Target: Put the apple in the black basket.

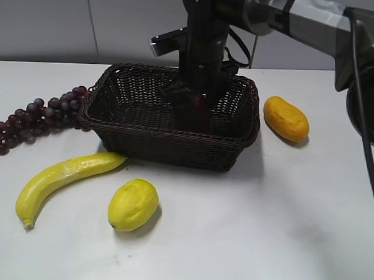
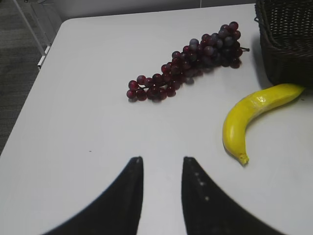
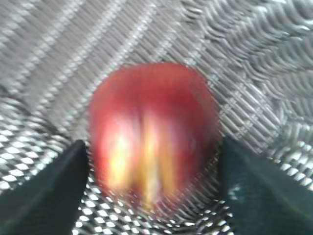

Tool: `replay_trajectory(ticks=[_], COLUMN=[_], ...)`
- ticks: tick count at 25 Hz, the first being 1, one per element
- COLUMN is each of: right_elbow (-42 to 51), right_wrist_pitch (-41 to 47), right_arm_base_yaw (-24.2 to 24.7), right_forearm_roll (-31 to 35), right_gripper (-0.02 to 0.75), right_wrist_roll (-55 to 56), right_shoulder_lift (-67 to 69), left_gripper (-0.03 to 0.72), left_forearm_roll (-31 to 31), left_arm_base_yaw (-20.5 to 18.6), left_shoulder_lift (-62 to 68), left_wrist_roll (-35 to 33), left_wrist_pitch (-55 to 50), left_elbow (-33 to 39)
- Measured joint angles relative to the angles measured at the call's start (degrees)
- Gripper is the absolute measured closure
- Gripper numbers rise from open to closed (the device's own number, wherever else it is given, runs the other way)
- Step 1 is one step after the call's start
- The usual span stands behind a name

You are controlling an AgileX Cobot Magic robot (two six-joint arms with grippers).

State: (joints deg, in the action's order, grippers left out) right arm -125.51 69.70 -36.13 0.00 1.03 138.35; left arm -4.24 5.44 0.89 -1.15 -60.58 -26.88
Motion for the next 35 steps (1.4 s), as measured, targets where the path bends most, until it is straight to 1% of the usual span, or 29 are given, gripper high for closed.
replay_trajectory(ticks=[3,6,13,16,18,22,26,31,35], right_elbow=[0.00,0.00,0.11,0.23,1.48,7.92,17.68,31.41,43.46], right_wrist_pitch=[0.00,0.00,0.07,0.10,-0.03,-0.13,-0.13,-0.19,-0.24], right_arm_base_yaw=[0.05,0.05,0.27,1.78,4.17,12.15,19.79,26.97,32.21], right_forearm_roll=[2.26,3.35,3.26,3.24,3.29,3.29,1.97,0.00,0.00], right_gripper=[0.174,0.106,0.125,0.128,0.132,0.136,0.145,0.145,0.145], right_wrist_roll=[-0.16,-0.49,-1.03,-1.03,-1.03,-1.03,-0.51,0.03,0.34], right_shoulder_lift=[0.00,0.00,-2.66,-6.93,-10.43,-17.27,-24.16,-33.54,-42.76], left_gripper=[0.487,0.487,0.487,0.487,0.487,0.487,0.485,0.485,0.486], left_forearm_roll=[0.00,0.00,0.00,0.00,0.00,0.00,0.00,0.00,0.00], left_arm_base_yaw=[0.00,0.00,0.00,0.00,0.00,0.00,0.00,0.00,0.00], left_shoulder_lift=[0.00,0.00,0.00,0.00,0.00,0.00,0.00,0.00,0.00], left_wrist_roll=[0.00,0.00,0.00,0.00,0.00,0.00,0.00,0.00,0.00], left_wrist_pitch=[0.00,0.00,0.00,0.00,0.00,0.00,0.00,0.00,0.00], left_elbow=[0.00,0.00,0.00,0.00,0.00,0.00,0.00,0.00,0.00])
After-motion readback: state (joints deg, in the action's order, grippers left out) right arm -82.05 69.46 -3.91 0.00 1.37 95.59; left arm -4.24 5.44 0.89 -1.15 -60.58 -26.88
